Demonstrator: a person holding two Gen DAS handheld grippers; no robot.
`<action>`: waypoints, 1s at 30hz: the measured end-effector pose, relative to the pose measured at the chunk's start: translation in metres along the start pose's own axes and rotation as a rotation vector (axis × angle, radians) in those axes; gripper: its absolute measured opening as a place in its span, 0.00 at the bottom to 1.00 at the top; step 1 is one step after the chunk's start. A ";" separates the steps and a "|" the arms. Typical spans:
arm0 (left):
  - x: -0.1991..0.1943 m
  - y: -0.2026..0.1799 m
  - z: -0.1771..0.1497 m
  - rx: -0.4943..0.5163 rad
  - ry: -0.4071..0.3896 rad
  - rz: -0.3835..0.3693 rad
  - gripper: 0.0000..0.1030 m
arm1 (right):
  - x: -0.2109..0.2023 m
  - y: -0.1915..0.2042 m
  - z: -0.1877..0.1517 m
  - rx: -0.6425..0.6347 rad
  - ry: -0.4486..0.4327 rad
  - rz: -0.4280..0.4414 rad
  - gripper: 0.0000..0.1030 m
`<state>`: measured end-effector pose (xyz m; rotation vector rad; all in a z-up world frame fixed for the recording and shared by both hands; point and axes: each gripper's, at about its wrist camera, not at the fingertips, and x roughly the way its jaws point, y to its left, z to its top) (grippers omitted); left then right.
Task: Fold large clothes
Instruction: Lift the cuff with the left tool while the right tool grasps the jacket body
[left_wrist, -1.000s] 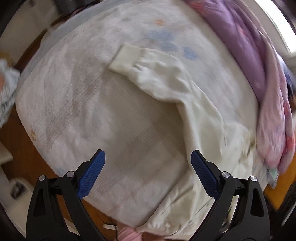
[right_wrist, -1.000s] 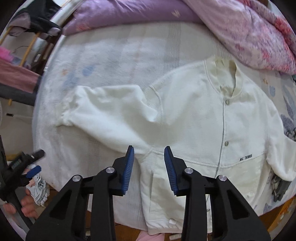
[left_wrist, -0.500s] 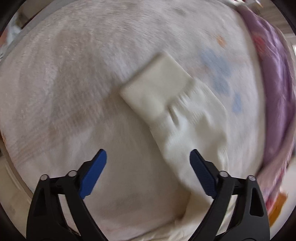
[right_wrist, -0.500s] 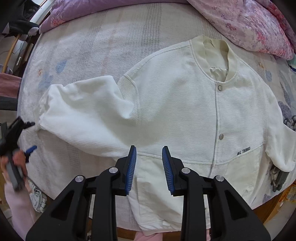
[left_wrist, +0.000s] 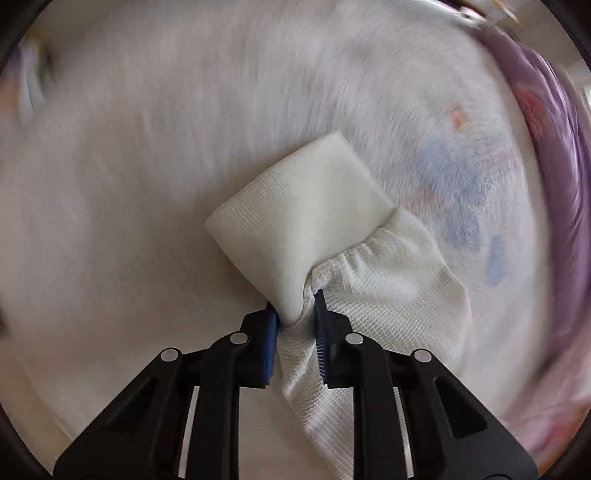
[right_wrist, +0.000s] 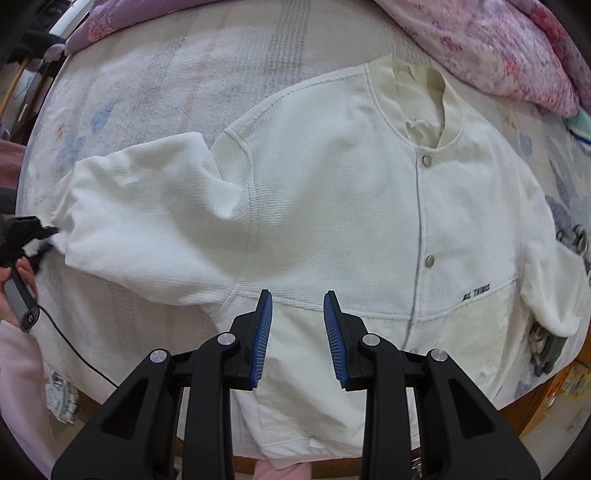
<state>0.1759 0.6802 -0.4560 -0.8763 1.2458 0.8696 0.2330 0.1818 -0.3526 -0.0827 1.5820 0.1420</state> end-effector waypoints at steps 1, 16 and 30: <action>-0.018 -0.005 0.003 0.067 -0.075 0.062 0.17 | 0.000 0.000 0.000 -0.009 -0.011 0.004 0.27; -0.129 0.035 -0.020 0.096 -0.219 -0.027 0.16 | 0.092 0.027 0.059 -0.081 0.016 0.203 0.15; -0.173 0.039 -0.067 0.200 -0.282 0.028 0.16 | 0.064 0.062 0.120 -0.303 -0.118 0.196 0.15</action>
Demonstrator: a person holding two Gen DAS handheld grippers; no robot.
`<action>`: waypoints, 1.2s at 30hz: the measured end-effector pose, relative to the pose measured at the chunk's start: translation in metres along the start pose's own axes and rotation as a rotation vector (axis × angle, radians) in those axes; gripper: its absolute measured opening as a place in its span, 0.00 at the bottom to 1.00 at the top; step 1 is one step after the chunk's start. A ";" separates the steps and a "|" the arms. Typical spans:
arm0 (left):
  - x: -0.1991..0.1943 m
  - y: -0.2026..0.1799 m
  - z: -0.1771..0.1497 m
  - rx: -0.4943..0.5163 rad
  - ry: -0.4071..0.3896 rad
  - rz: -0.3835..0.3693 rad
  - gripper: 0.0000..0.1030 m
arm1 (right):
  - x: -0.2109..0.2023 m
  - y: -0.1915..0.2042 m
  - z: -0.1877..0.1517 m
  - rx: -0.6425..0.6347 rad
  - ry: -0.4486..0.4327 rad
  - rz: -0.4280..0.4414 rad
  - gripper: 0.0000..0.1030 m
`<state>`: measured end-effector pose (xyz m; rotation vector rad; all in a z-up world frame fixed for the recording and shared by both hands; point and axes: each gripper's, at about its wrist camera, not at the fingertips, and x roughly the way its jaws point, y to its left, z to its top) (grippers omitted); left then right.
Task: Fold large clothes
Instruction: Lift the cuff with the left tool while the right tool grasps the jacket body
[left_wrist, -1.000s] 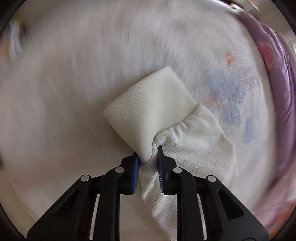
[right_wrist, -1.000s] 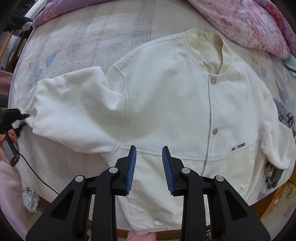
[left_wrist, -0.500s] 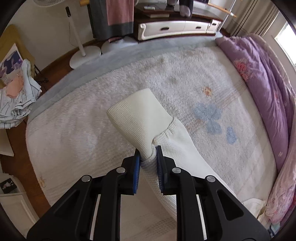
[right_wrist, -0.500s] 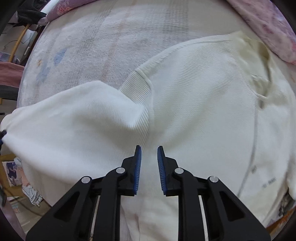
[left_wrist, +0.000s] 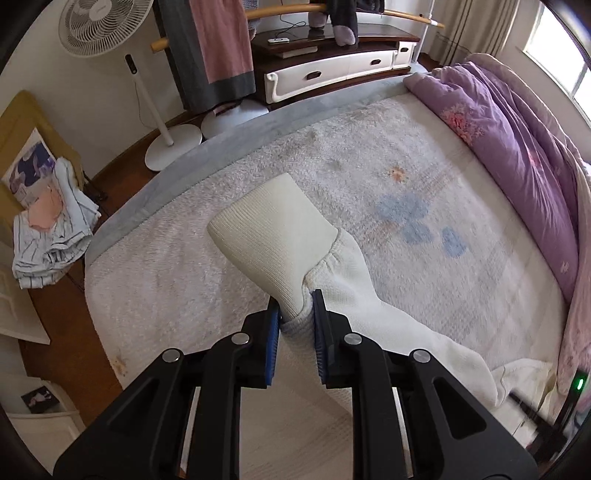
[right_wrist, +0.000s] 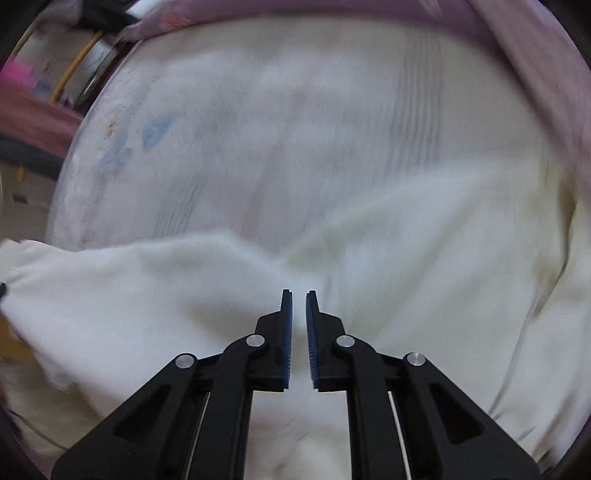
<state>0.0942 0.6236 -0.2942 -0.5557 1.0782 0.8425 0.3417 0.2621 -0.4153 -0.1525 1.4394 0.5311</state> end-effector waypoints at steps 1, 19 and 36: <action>-0.001 0.000 -0.001 0.005 -0.003 0.001 0.16 | 0.008 -0.001 0.010 -0.034 0.024 -0.013 0.32; 0.020 0.025 -0.013 -0.004 0.042 -0.015 0.16 | 0.077 0.009 0.063 -0.681 0.242 -0.067 0.10; 0.024 0.009 -0.011 0.010 0.038 0.033 0.16 | -0.014 -0.039 0.062 0.004 -0.104 -0.044 0.32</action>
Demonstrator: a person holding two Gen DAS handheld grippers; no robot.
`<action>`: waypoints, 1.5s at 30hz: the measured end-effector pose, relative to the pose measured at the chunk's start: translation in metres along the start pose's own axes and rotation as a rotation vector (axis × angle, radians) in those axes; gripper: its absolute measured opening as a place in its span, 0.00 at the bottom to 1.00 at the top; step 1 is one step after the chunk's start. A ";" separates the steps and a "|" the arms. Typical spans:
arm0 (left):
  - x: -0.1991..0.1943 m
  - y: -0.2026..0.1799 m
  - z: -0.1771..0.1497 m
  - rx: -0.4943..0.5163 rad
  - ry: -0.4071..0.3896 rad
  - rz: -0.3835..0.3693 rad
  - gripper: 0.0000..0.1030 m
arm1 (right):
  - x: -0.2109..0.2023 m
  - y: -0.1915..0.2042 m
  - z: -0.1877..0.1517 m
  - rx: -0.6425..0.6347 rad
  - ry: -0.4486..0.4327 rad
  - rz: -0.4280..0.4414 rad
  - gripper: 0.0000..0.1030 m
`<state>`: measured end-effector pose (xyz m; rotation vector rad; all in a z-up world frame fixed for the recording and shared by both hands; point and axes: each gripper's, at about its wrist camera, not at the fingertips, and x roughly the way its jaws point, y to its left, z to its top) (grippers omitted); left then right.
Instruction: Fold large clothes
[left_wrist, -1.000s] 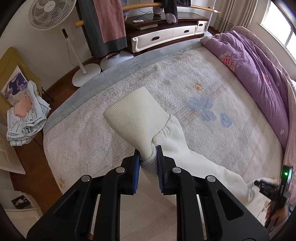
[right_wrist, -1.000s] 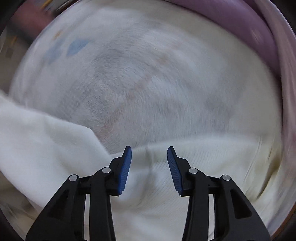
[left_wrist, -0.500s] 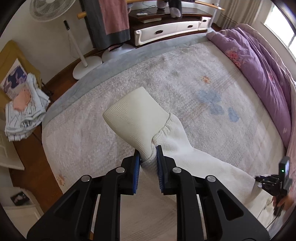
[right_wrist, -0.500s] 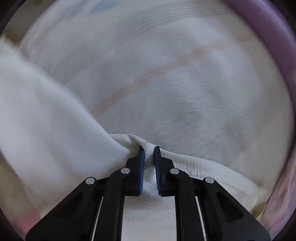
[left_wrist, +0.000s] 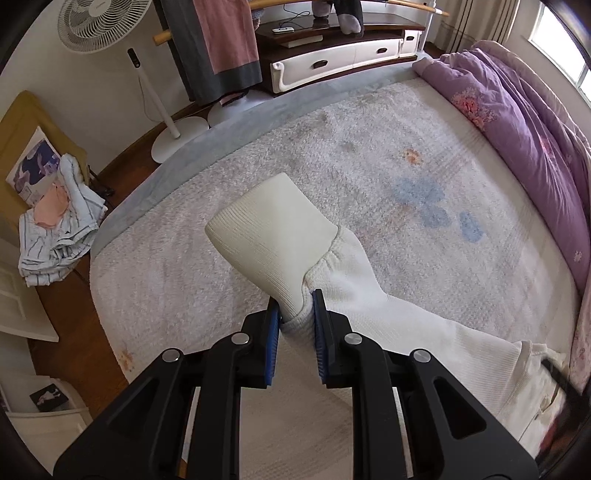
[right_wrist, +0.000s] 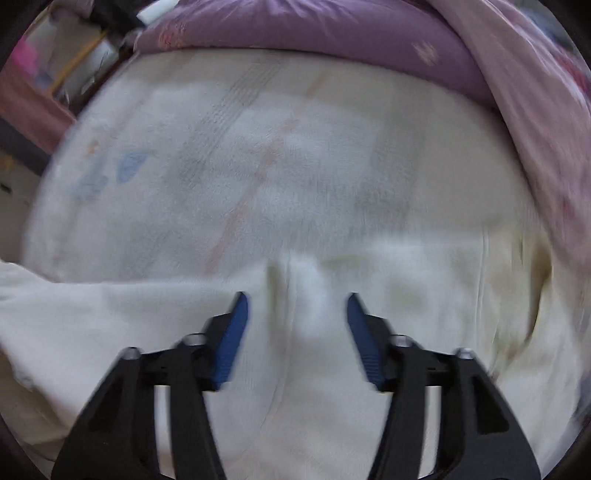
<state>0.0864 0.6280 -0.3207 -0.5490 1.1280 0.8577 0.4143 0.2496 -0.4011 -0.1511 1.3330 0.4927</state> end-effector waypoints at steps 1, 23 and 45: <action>-0.001 -0.001 0.000 0.005 -0.004 0.002 0.16 | -0.003 0.001 -0.025 0.030 0.020 0.023 0.16; -0.123 -0.107 -0.011 0.203 -0.227 -0.036 0.17 | 0.055 0.016 -0.137 0.264 0.197 0.163 0.00; -0.227 -0.349 -0.160 0.541 -0.290 -0.259 0.18 | -0.019 -0.102 -0.207 0.514 0.040 0.424 0.02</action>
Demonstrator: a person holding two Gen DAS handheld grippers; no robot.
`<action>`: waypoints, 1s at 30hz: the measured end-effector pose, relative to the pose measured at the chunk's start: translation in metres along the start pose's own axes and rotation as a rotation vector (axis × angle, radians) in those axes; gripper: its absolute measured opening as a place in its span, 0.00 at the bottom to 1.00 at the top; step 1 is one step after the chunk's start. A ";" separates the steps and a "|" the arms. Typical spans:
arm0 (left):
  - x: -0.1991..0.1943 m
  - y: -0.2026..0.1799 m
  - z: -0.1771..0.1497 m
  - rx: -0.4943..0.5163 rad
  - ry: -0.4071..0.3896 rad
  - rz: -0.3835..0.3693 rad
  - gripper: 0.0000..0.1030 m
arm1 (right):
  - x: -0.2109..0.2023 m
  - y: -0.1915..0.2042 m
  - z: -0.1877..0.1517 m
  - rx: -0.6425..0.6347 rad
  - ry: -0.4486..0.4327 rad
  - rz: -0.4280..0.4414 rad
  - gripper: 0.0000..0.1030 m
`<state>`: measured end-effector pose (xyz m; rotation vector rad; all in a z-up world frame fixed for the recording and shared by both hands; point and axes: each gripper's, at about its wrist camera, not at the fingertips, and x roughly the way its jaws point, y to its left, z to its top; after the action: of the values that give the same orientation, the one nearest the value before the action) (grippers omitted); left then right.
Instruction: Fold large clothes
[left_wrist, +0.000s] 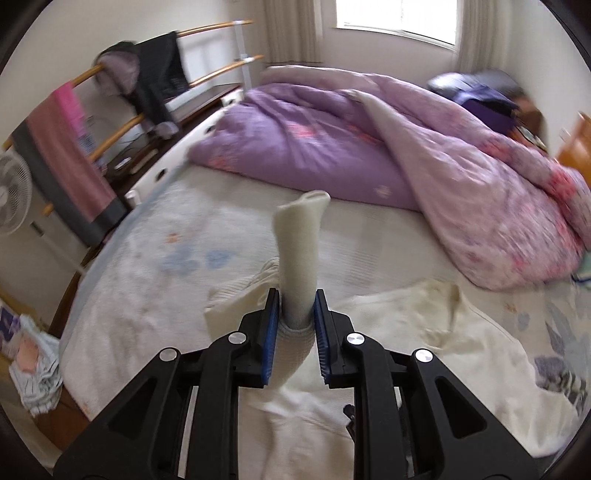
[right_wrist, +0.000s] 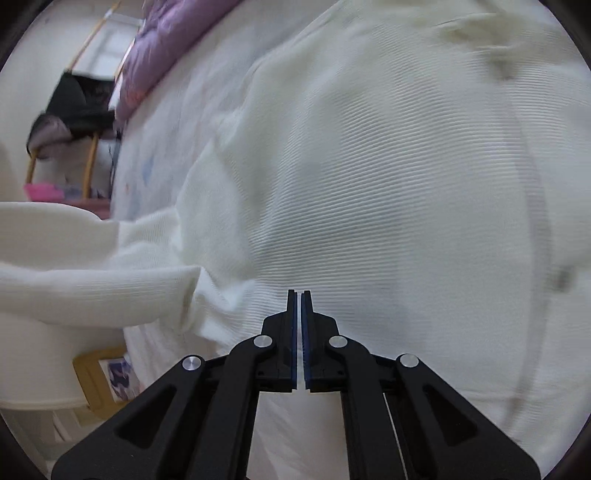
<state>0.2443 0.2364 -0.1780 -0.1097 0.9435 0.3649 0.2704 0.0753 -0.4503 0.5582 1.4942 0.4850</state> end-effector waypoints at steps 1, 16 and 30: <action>0.001 -0.015 -0.003 0.017 0.000 -0.017 0.18 | -0.017 -0.015 -0.003 0.025 -0.026 0.006 0.02; 0.084 -0.063 -0.078 0.047 0.219 -0.165 0.52 | -0.135 -0.146 -0.003 0.252 -0.191 -0.022 0.22; 0.183 0.105 -0.180 -0.404 0.627 -0.273 0.58 | 0.016 -0.043 0.127 0.212 0.018 0.167 0.52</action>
<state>0.1657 0.3371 -0.4242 -0.7490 1.4406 0.2647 0.3959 0.0454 -0.4898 0.8523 1.5331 0.4639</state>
